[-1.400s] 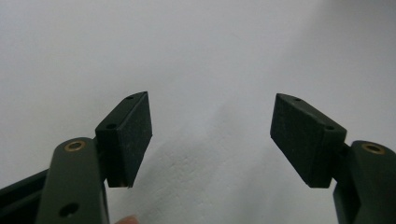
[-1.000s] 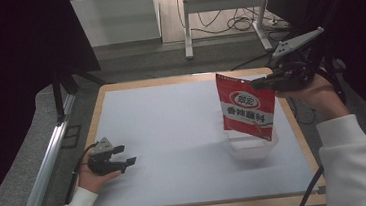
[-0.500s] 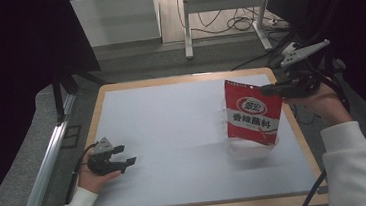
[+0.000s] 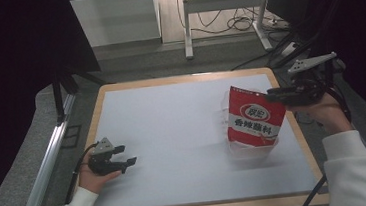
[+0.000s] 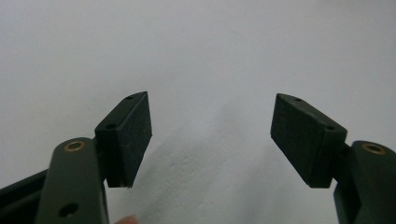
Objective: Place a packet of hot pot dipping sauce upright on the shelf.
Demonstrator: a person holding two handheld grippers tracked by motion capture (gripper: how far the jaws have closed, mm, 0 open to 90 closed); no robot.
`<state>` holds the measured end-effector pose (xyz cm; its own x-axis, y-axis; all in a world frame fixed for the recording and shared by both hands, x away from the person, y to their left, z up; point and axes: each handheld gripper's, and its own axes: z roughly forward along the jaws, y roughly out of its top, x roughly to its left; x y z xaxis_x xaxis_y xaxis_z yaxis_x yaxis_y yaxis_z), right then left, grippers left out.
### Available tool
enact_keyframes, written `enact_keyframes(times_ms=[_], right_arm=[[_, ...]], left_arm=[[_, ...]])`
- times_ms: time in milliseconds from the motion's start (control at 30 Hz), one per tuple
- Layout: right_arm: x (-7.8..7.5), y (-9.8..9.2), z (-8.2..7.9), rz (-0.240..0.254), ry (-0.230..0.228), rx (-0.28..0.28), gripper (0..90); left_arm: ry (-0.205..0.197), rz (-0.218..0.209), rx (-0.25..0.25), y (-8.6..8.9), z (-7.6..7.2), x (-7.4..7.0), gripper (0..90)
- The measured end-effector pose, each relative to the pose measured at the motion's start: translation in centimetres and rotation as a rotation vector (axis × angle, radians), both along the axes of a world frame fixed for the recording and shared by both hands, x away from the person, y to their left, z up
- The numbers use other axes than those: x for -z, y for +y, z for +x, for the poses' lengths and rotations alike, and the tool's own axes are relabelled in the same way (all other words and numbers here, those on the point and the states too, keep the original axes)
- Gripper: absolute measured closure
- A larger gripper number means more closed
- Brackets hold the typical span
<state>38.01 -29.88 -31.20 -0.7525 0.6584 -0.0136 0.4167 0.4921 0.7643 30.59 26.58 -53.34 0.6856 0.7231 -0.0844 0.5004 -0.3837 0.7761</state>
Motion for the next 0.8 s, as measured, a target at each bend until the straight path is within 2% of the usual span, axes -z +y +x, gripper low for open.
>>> enact_keyframes(times_ms=[133,200,300,400,567,700,800], right_arm=[[-1.7,2.6,-1.1,0.003,-0.084,0.019,44.9],[-2.4,3.9,-1.5,0.043,-0.089,0.02,42.1],[-2.8,5.9,-1.9,0.055,-0.098,-0.017,39.2],[-2.3,8.1,-2.2,0.067,-0.084,-0.048,36.4],[-1.2,10.9,-2.8,0.118,-0.077,-0.071,32.5],[0.3,13.3,-3.7,0.139,-0.068,-0.117,31.8],[1.7,15.0,-4.3,0.136,-0.069,-0.147,31.6]], left_arm=[[-0.003,-0.001,-0.002,0.0,-0.1,-0.1,28.8],[-0.004,-0.003,-0.003,0.0,-0.1,-0.1,28.8],[-0.006,-0.003,0.0,0.0,-0.1,-0.1,28.9],[-0.006,-0.003,0.002,0.0,-0.1,-0.1,28.9],[-0.006,-0.002,0.005,0.0,-0.1,-0.1,28.8],[-0.007,-0.004,0.007,-0.1,-0.1,-0.1,28.9],[-0.008,-0.002,0.008,-0.1,-0.2,-0.2,28.8]])
